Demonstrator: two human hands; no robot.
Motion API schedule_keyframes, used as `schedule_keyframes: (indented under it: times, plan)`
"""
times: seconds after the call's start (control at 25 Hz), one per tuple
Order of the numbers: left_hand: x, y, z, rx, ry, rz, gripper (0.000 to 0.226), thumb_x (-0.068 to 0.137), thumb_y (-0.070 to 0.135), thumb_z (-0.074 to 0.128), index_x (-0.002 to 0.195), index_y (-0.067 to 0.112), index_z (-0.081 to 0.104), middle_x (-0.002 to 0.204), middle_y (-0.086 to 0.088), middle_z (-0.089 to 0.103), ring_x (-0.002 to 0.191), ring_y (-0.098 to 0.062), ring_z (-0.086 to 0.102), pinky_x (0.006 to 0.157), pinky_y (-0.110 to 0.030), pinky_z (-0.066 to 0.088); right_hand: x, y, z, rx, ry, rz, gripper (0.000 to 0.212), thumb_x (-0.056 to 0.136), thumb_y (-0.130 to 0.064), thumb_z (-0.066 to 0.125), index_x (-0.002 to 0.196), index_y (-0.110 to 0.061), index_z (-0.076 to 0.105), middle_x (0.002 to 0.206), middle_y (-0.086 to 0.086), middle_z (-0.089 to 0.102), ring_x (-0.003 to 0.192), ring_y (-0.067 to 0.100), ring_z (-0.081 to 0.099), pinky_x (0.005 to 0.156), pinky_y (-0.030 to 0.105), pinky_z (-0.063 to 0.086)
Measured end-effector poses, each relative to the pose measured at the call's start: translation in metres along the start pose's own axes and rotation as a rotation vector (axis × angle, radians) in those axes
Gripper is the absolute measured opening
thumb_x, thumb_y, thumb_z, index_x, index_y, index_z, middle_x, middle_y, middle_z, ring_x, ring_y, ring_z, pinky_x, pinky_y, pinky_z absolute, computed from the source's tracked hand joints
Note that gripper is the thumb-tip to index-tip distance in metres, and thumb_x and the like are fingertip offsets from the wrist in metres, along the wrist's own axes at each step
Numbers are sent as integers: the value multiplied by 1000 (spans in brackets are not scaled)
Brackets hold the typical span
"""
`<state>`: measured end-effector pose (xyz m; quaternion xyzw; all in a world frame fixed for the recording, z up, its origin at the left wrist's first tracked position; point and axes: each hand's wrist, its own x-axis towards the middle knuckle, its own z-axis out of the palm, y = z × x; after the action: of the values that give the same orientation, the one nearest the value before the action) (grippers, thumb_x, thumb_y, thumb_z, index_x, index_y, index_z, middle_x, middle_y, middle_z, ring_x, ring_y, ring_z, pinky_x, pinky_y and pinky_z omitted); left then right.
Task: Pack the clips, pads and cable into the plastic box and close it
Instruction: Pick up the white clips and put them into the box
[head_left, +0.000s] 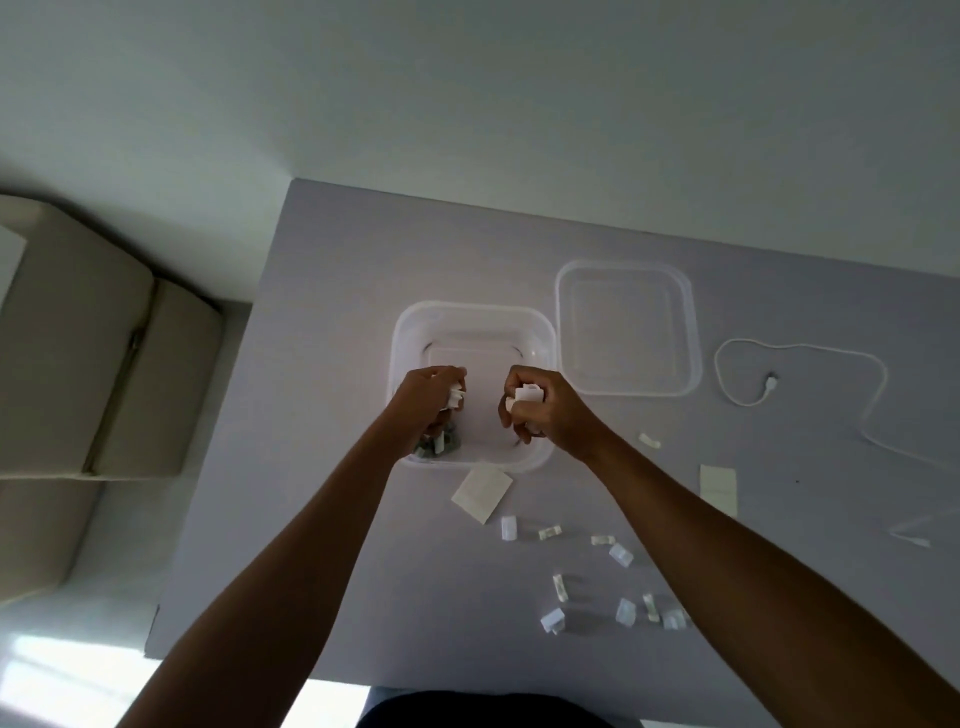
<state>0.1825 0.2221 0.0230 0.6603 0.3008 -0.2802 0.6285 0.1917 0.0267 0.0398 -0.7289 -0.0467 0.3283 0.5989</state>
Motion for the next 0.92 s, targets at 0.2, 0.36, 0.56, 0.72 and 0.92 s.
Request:
schedule_keyframes:
  times: [0.2,0.36,0.56,0.72,0.92]
  plan:
    - [11,-3,1,-8,44,-12,24,94,38,53,78,21,59,68,-3,57,52,-14,43,47,-21,37,6,0,-2,22,-120,-7,13,84,5,55,84,-7,50,75,25,63,58,26,54,51,26,43]
    - [15,-4,-2,-96,114,-50,25,92,37,53,76,19,59,69,-4,58,52,-15,44,49,-23,38,18,3,-1,104,-211,92,8,83,-3,56,88,-9,54,85,14,66,70,31,60,60,36,46]
    - [20,-5,-1,-134,138,-35,22,90,37,56,87,17,66,77,-7,64,64,-18,56,55,-26,44,40,14,14,-419,-156,232,15,93,-30,58,94,-17,65,97,11,69,80,22,63,69,34,50]
    - [24,-8,6,-15,156,66,21,91,29,56,77,16,65,68,-5,63,57,-17,53,58,-28,44,41,24,20,-921,-305,225,25,96,-24,50,114,-14,63,122,8,62,104,23,57,83,29,42]
    - [31,-14,21,413,117,210,24,91,21,57,80,2,66,78,-10,67,73,-21,58,80,-36,46,20,28,17,-986,-330,249,38,96,-12,49,133,-17,55,136,12,54,117,29,55,95,32,43]
